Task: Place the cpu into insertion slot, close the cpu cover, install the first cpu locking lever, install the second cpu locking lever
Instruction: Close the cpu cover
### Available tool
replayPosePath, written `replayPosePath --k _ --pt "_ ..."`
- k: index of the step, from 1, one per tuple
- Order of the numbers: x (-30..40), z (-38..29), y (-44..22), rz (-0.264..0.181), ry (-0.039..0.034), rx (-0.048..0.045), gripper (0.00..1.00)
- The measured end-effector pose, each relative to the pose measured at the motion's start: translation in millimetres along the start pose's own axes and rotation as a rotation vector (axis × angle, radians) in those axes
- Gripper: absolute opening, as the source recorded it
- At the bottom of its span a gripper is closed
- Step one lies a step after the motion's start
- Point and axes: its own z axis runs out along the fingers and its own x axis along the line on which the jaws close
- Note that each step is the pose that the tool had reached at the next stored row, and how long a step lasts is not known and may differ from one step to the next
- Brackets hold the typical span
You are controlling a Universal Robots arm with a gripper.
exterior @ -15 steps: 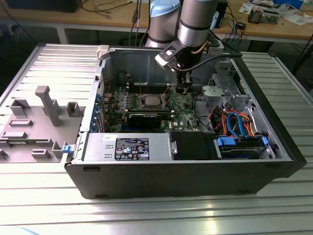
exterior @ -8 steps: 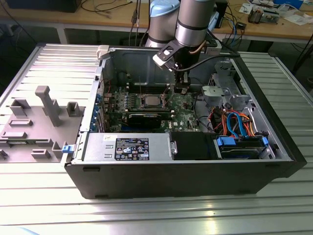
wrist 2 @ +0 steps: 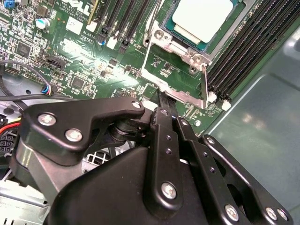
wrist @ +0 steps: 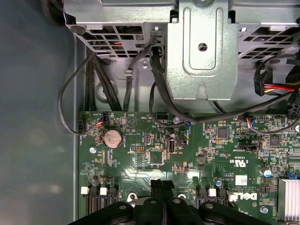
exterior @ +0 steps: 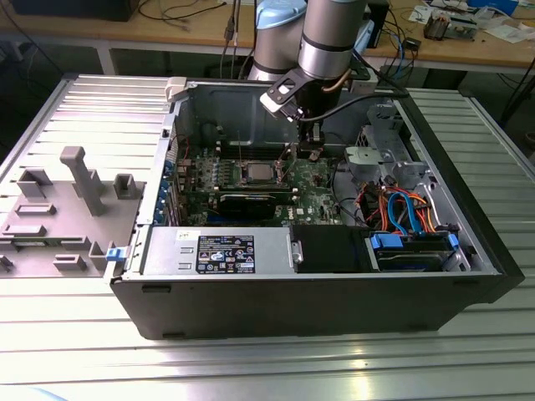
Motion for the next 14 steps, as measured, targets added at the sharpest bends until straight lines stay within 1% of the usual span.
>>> replayPosePath --k 8,9,14 --pt "0.0 0.0 -2.2 0.000 0.0000 0.0000 0.11" --pt "0.1 0.0 -4.7 0.000 0.0000 0.0000 0.11" --pt "0.1 0.1 -7.6 0.000 0.0000 0.0000 0.11"
